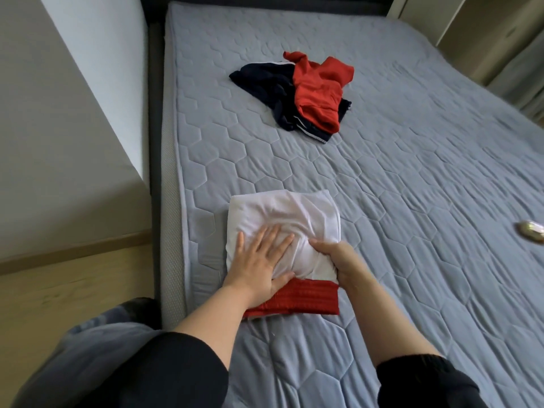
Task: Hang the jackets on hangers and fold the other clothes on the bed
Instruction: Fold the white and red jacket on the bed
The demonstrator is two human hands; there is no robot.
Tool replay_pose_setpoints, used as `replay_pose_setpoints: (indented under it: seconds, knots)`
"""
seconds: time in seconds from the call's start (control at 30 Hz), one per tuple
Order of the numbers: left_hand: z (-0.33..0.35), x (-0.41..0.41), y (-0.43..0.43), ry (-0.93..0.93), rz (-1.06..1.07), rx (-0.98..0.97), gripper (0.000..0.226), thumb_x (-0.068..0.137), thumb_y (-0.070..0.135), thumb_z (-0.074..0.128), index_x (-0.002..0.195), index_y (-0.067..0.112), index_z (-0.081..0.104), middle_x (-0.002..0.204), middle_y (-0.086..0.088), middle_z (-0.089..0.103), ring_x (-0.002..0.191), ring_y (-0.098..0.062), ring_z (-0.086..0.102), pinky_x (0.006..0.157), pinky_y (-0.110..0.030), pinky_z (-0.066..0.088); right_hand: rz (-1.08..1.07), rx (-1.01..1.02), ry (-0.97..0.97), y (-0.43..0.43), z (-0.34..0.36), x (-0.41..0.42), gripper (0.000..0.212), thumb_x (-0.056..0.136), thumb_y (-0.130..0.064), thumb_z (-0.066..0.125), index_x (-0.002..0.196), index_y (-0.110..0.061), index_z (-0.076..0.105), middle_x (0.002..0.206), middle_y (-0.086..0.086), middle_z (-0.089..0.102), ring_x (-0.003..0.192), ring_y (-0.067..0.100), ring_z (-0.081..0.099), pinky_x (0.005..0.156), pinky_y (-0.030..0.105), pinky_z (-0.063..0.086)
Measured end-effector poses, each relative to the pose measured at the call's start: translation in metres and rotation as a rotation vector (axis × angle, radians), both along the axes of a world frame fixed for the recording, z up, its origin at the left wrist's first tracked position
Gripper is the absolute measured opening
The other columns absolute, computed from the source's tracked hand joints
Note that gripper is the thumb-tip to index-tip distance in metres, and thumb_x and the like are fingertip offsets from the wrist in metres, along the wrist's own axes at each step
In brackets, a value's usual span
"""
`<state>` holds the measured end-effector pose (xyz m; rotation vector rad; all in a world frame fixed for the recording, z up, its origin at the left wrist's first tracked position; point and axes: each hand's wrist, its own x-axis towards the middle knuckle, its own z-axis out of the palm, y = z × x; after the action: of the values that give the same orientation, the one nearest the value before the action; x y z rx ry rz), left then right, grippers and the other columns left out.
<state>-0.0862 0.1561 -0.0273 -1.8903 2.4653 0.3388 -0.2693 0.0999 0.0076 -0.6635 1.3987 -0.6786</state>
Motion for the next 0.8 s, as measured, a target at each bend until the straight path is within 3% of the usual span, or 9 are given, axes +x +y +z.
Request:
replay_pose_setpoints:
  seconds: [0.07, 0.13, 0.2, 0.27, 0.37, 0.47, 0.57, 0.67, 0.8]
  knots:
    - [0.006, 0.004, -0.003, 0.204, 0.093, -0.067, 0.069, 0.077, 0.076, -0.008, 0.135, 0.044, -0.031, 0.154, 0.009, -0.029, 0.141, -0.009, -0.025, 0.115, -0.049, -0.007, 0.043, -0.210, 0.108, -0.015, 0.037, 0.011, 0.031, 0.074, 0.000, 0.076, 0.103, 0.005, 0.067, 0.089, 0.016, 0.071, 0.084, 0.031, 0.069, 0.074, 0.037, 0.058]
    - [0.009, 0.008, -0.007, 0.456, 0.230, -0.133, 0.068, 0.084, 0.070, 0.007, 0.141, 0.043, -0.016, 0.159, 0.008, -0.012, 0.145, -0.008, -0.007, 0.116, -0.040, 0.000, 0.138, -0.498, 0.285, -0.032, 0.087, 0.026, 0.014, 0.073, 0.000, 0.076, 0.081, -0.006, 0.066, 0.075, 0.006, 0.067, 0.072, 0.022, 0.064, 0.064, 0.028, 0.053]
    - [0.015, 0.011, -0.011, 0.725, 0.387, -0.177, 0.070, 0.093, 0.064, 0.025, 0.148, 0.033, -0.004, 0.160, 0.007, 0.003, 0.144, -0.010, 0.009, 0.115, -0.032, 0.011, 0.285, -0.848, 0.629, -0.047, 0.129, 0.044, 0.021, 0.075, -0.009, 0.074, 0.068, -0.011, 0.054, 0.065, 0.000, 0.055, 0.062, 0.018, 0.052, 0.056, 0.030, 0.041]
    - [0.024, 0.015, -0.018, 1.027, 0.612, -0.136, 0.067, 0.095, 0.053, 0.031, 0.152, 0.026, 0.008, 0.155, 0.010, 0.014, 0.141, -0.009, 0.019, 0.110, -0.025, 0.019, 0.450, -1.146, 1.047, -0.054, 0.154, 0.063, 0.015, 0.078, -0.017, 0.066, 0.075, -0.011, 0.053, 0.068, 0.002, 0.052, 0.063, 0.026, 0.046, 0.055, 0.032, 0.031]
    - [0.035, 0.029, -0.028, 1.537, 1.023, -0.010, 0.052, 0.103, 0.044, 0.020, 0.151, 0.025, 0.019, 0.154, 0.001, 0.027, 0.138, -0.021, 0.034, 0.107, -0.031, 0.022, 0.655, -1.415, 1.464, -0.052, 0.142, 0.090, 0.020, 0.067, -0.008, 0.068, 0.084, -0.015, 0.060, 0.072, 0.004, 0.062, 0.066, 0.032, 0.058, 0.055, 0.032, 0.026]
    - [0.037, 0.047, -0.027, 1.900, 1.283, 0.100, 0.053, 0.100, 0.052, 0.021, 0.145, 0.026, 0.033, 0.143, -0.005, 0.044, 0.128, -0.029, 0.047, 0.109, -0.042, 0.028, 0.935, -1.480, 1.599, -0.037, 0.083, 0.100, 0.026, 0.053, -0.009, 0.075, 0.075, -0.018, 0.067, 0.064, 0.002, 0.065, 0.060, 0.025, 0.065, 0.060, 0.032, 0.047]
    - [0.033, 0.052, -0.024, 1.848, 1.361, 0.199, 0.050, 0.092, 0.057, 0.041, 0.124, 0.020, 0.053, 0.117, -0.004, 0.061, 0.108, -0.026, 0.059, 0.095, -0.041, 0.046, 1.325, -1.170, 1.585, -0.013, 0.012, 0.090, 0.022, 0.082, -0.012, 0.061, 0.104, -0.012, 0.067, 0.099, 0.010, 0.068, 0.093, 0.030, 0.065, 0.078, 0.039, 0.051]
    - [0.020, 0.052, -0.024, 1.529, 1.333, 0.187, 0.081, 0.071, 0.060, 0.063, 0.136, 0.014, 0.047, 0.132, -0.008, 0.056, 0.114, -0.030, 0.057, 0.099, -0.044, 0.046, 1.253, -1.214, 1.485, 0.004, -0.021, 0.084, 0.029, 0.059, -0.013, 0.079, 0.087, -0.014, 0.070, 0.081, 0.007, 0.064, 0.072, 0.026, 0.064, 0.054, 0.033, 0.050]
    - [0.026, 0.051, -0.023, 1.083, 1.212, -0.018, 0.056, 0.087, 0.034, 0.064, 0.136, 0.011, 0.050, 0.134, -0.009, 0.055, 0.121, -0.028, 0.052, 0.093, -0.029, 0.040, 1.148, -1.422, 1.177, 0.002, -0.023, 0.070, 0.030, 0.056, -0.001, 0.071, 0.083, -0.013, 0.064, 0.082, 0.006, 0.058, 0.067, 0.026, 0.057, 0.045, 0.031, 0.042]
